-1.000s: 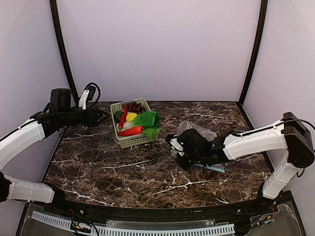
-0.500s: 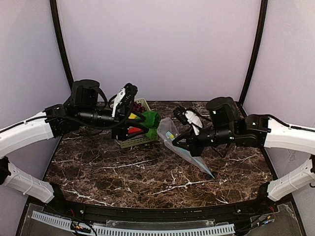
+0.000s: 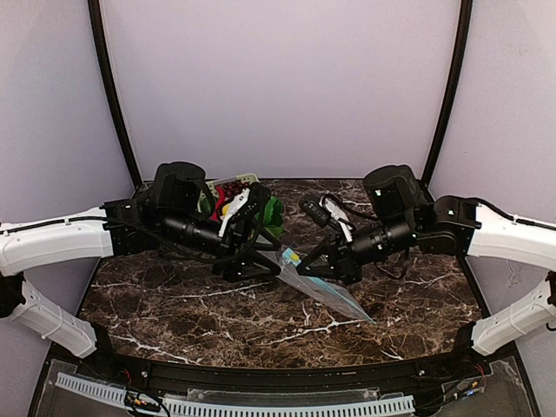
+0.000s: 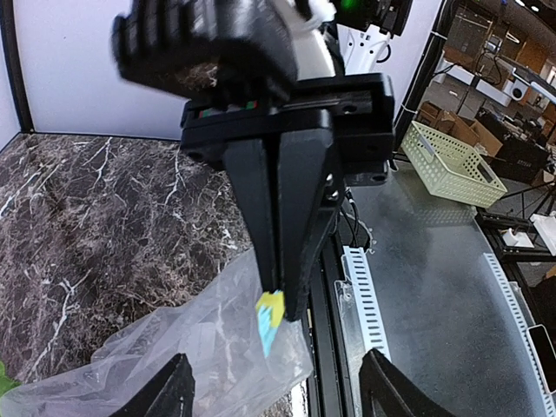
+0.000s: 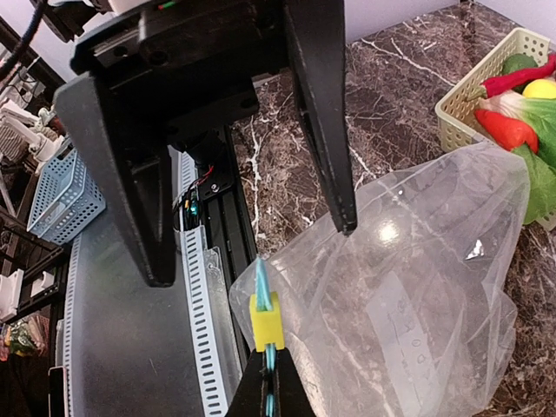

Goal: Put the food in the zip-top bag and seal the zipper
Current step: Hold the zipper food storage bag at the center of the board, then hold the zipper from the zipper food storage bag.

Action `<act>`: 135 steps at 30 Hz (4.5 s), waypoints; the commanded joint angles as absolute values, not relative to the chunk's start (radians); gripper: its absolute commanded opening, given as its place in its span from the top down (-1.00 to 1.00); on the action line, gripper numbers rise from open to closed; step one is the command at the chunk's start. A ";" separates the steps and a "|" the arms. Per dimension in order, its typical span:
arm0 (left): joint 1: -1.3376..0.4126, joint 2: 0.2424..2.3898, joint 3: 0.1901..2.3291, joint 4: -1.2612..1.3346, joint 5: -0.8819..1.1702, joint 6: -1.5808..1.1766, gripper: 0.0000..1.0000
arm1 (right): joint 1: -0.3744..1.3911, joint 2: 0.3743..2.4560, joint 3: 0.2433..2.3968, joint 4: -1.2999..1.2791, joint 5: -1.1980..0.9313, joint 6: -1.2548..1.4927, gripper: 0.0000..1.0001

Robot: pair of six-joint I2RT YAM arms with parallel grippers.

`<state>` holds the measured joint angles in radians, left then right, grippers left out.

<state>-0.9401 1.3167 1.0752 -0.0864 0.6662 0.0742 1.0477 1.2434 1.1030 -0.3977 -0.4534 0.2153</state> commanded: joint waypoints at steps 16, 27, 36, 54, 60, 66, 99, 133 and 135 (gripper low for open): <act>-0.968 1.340 1.082 -0.117 0.693 0.078 0.34 | 1.062 1.294 1.153 -0.384 -0.463 0.209 1.00; -0.969 1.349 1.083 -0.105 0.689 0.059 0.53 | 1.065 1.303 1.144 -0.387 -0.460 0.204 1.00; -0.968 1.341 1.084 -0.114 0.676 0.063 0.75 | 1.066 1.306 1.140 -0.383 -0.465 0.206 1.00; -0.968 1.341 1.073 -0.112 0.670 0.061 0.99 | 1.093 1.189 1.086 -0.256 -0.331 0.230 0.02; -0.969 1.342 1.075 -0.123 0.669 0.072 0.99 | 1.094 1.245 1.119 -0.258 -0.340 0.222 0.15; -0.970 1.343 1.075 -0.127 0.670 0.075 0.99 | 1.094 1.267 1.117 -0.244 -0.372 0.223 0.20; -0.970 1.330 1.072 -0.128 0.662 0.086 0.99 | 1.094 1.278 1.078 -0.204 -0.381 0.232 0.90; -0.970 1.265 1.032 -0.076 0.592 0.072 0.99 | 1.093 1.256 1.046 -0.222 -0.354 0.233 0.95; -0.970 1.264 1.032 -0.076 0.589 0.072 0.99 | 1.094 1.257 1.044 -0.223 -0.353 0.234 0.95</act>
<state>-0.9691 1.3098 1.0439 -0.0978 0.5983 0.0711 1.0859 1.2713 1.0664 -0.1936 -0.3729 0.2375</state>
